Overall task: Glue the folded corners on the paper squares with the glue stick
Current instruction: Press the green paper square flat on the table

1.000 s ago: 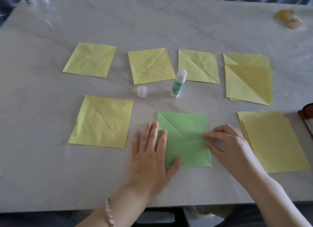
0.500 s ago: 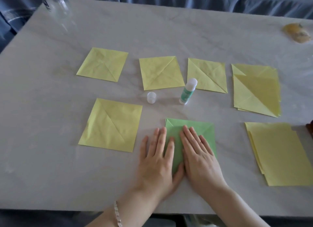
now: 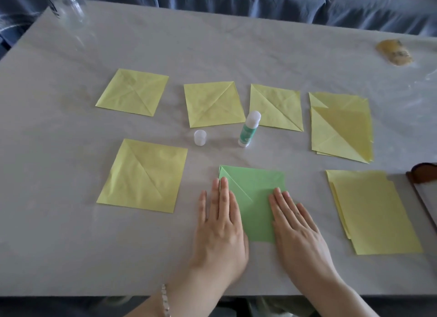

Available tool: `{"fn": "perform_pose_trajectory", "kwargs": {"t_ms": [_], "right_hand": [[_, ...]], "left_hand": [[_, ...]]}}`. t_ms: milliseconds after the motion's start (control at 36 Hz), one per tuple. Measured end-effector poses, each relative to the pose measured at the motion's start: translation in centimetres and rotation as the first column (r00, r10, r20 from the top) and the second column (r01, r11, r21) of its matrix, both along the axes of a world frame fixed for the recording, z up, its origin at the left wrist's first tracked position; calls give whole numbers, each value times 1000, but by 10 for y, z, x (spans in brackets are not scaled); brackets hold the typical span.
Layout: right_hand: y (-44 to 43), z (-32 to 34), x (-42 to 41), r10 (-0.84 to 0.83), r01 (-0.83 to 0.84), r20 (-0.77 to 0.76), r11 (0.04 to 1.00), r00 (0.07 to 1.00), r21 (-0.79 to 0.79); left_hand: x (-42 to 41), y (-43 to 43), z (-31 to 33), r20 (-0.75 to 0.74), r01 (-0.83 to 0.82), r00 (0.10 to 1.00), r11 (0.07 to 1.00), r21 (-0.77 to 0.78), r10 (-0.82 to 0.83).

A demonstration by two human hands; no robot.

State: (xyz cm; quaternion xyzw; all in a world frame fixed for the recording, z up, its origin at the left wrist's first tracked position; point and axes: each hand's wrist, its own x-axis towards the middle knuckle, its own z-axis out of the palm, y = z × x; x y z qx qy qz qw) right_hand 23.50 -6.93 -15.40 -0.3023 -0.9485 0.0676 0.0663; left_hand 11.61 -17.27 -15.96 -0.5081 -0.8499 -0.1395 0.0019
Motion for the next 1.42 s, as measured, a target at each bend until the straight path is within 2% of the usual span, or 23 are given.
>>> {"fn": "perform_pose_trajectory", "kwargs": {"t_ms": [139, 250, 472, 667, 917, 1028, 1111, 1194, 1417], "right_hand": [[3, -3, 6, -7, 7, 16, 1000, 1000, -8], [5, -3, 14, 23, -23, 10, 1000, 1000, -4], [-2, 6, 47, 256, -255, -42, 966, 966, 33], [6, 11, 29, 186, -189, 44, 981, 981, 51], [45, 12, -11, 127, -131, 73, 990, 989, 51], [61, 17, -24, 117, -116, 31, 993, 993, -27], [71, 28, -32, 80, -88, -53, 983, 995, -162], [79, 38, -46, 52, -69, -65, 954, 997, -291], [89, 47, -68, 81, -13, 147, 909, 986, -416]], "left_hand": [[11, 18, 0, 57, 98, 993, 994, 43, -100], [9, 26, -7, 72, 101, 992, 995, 21, -102], [10, 24, -9, 29, 87, 996, 996, -15, -87], [9, 24, -8, 19, 101, 995, 994, -37, -100], [10, 23, -9, 23, 103, 995, 994, -38, -102], [10, 22, -10, 34, 105, 994, 994, -44, -103], [11, 22, -8, 57, 91, 995, 994, -61, -88], [11, 22, -5, 63, 82, 995, 994, -68, -78], [8, 19, 1, 68, 81, 995, 993, -91, -75]]}}
